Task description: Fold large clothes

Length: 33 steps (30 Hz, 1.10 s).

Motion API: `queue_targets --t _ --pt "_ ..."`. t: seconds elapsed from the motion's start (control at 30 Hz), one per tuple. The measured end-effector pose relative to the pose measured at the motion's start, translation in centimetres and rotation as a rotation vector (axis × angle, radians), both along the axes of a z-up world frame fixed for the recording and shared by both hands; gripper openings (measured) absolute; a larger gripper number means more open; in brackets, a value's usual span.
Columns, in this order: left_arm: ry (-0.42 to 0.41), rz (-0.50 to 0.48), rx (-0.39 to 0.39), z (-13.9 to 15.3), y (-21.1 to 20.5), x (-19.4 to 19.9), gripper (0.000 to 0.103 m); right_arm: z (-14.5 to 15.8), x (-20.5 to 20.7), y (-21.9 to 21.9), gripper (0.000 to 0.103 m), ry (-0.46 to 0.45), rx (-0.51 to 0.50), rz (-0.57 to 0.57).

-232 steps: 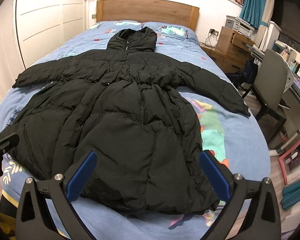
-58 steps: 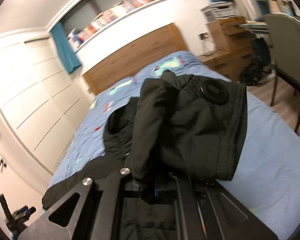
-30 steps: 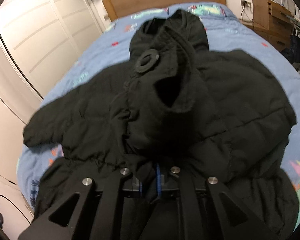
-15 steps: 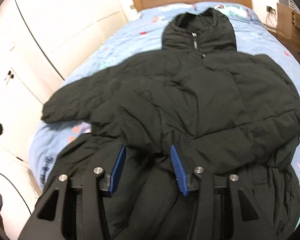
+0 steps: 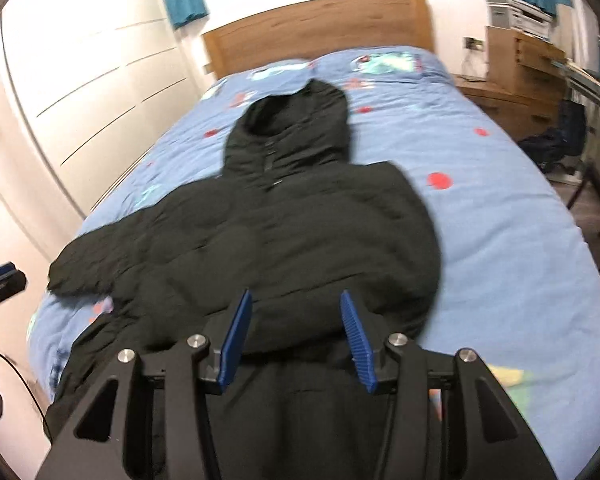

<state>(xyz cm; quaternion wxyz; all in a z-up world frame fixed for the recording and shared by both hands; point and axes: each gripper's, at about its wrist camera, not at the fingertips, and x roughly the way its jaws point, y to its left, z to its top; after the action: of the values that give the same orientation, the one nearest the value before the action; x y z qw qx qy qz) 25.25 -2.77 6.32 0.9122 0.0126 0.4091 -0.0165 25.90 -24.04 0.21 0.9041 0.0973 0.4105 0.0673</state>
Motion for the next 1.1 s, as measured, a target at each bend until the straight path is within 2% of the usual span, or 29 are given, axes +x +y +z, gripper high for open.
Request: queue_targets --t 0.2,0.37,0.47,0.57,0.63,0.7,0.8,0.9,1.03,1.1 --pt "0.035 -0.053 -0.025 -3.8 -5.0 5.0 0.102 -1.8 3.0 -2.6 0.045 0.006 -0.007 -0.02" --pt "0.064 -0.095 0.014 -7.9 -8.0 8.2 0.102 -5.6 5.8 -2.6 0.045 0.049 -0.013 -0.004" --pt "0.11 -0.083 0.044 -11.0 -7.8 9.7 0.102 -7.9 6.4 -1.6 0.045 0.069 -0.043 0.012" --pt "0.167 -0.045 0.075 -14.3 -5.9 10.1 0.102 -9.8 6.4 -1.8 0.045 0.08 -0.058 0.014" --pt "0.209 -0.021 0.036 -15.8 -3.7 9.8 0.103 -10.5 6.3 -2.6 0.045 0.088 -0.039 0.013" --pt "0.218 -0.012 -0.005 -15.8 -2.3 9.2 0.103 -10.8 6.0 -3.2 0.045 0.089 -0.019 0.015" --pt "0.191 -0.007 0.018 -14.7 -1.8 8.3 0.102 -10.4 5.4 -3.2 0.045 0.091 -0.04 0.018" --pt "0.131 0.013 0.025 -12.5 -1.3 7.5 0.102 -9.1 4.8 -3.4 0.045 0.086 -0.07 0.003" --pt "0.068 0.0 -0.031 -9.9 -2.0 7.9 0.102 -7.0 4.7 -3.1 0.045 0.043 -0.097 0.003" --pt "0.071 -0.01 -0.04 -9.8 -2.9 8.6 0.102 -6.6 5.2 -2.8 0.045 0.033 -0.093 0.003"
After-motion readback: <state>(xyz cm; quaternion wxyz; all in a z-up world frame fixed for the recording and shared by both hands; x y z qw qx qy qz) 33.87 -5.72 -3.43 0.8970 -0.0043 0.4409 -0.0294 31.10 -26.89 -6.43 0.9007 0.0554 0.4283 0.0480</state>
